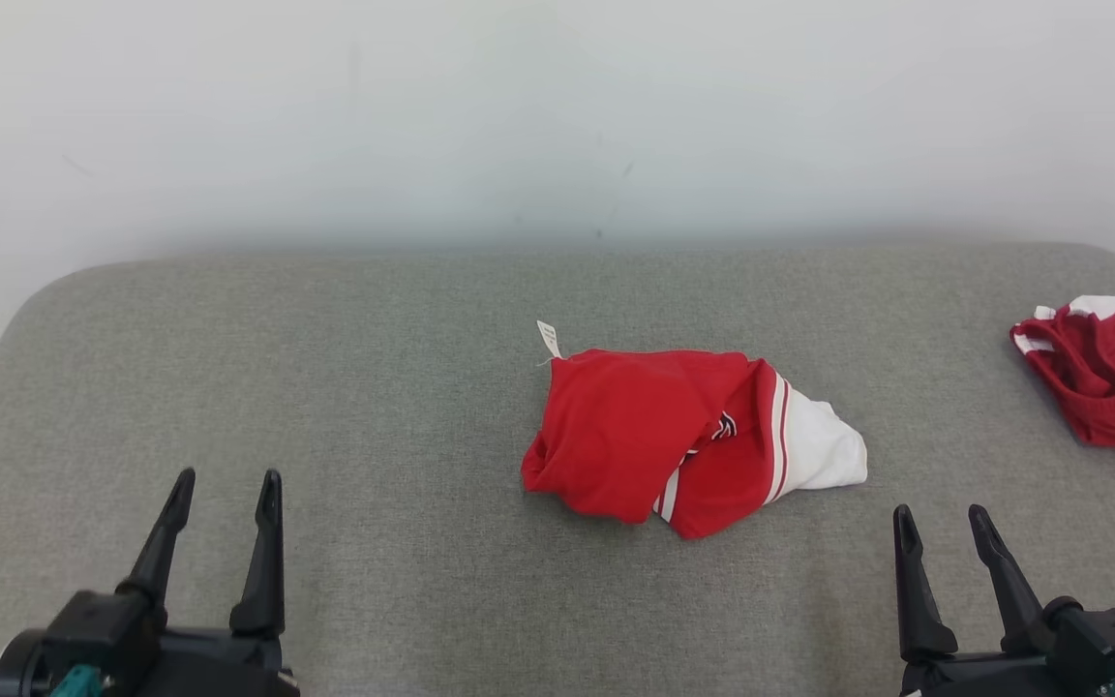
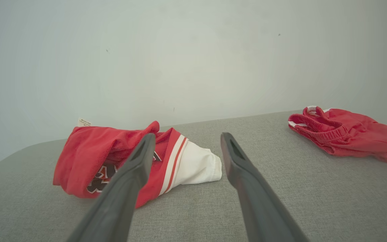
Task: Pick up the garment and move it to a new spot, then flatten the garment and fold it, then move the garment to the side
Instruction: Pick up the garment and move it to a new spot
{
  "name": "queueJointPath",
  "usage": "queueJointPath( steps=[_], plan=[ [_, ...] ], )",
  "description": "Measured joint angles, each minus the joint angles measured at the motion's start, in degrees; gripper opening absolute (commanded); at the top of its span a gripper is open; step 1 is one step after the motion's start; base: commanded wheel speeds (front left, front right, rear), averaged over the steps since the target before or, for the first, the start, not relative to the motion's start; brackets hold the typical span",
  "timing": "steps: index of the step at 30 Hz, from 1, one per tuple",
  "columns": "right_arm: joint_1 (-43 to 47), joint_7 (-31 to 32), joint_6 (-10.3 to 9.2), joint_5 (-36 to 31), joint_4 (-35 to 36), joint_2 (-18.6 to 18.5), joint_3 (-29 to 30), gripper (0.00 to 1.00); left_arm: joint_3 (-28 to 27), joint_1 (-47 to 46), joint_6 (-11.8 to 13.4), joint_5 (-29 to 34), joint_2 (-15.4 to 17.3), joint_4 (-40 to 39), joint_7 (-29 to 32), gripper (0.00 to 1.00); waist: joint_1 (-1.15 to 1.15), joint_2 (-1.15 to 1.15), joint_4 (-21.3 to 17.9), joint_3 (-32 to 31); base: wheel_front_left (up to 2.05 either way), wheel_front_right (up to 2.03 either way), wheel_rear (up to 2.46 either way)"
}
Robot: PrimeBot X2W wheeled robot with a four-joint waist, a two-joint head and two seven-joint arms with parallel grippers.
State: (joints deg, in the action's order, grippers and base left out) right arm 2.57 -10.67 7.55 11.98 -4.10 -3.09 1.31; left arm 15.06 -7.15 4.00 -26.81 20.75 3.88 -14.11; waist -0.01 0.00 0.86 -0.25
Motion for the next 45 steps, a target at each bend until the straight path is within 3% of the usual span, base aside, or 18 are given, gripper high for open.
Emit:
queueJointPath(
  steps=[6,16,45],
  plan=[
    [0.8,0.11,0.0,0.01,0.65,0.0,-0.03,1.0,-0.94,4.1,0.7,0.44,0.07,-1.23,-0.52,1.0,0.0,0.0,0.65,-0.86,0.0,0.0,0.0],
    [2.7,0.14,0.0,0.55,0.67,0.02,0.26,1.0,-5.0,10.7,1.74,2.16,-2.79,-4.42,-0.88,1.0,0.01,0.0,0.99,-1.24,0.0,0.0,0.0],
    [3.65,0.43,0.0,0.82,-0.33,0.13,0.62,1.0,-13.0,14.1,-5.14,9.98,-9.78,-2.66,-0.92,1.0,0.01,0.0,1.82,-0.86,0.0,0.0,0.0]
  ],
)
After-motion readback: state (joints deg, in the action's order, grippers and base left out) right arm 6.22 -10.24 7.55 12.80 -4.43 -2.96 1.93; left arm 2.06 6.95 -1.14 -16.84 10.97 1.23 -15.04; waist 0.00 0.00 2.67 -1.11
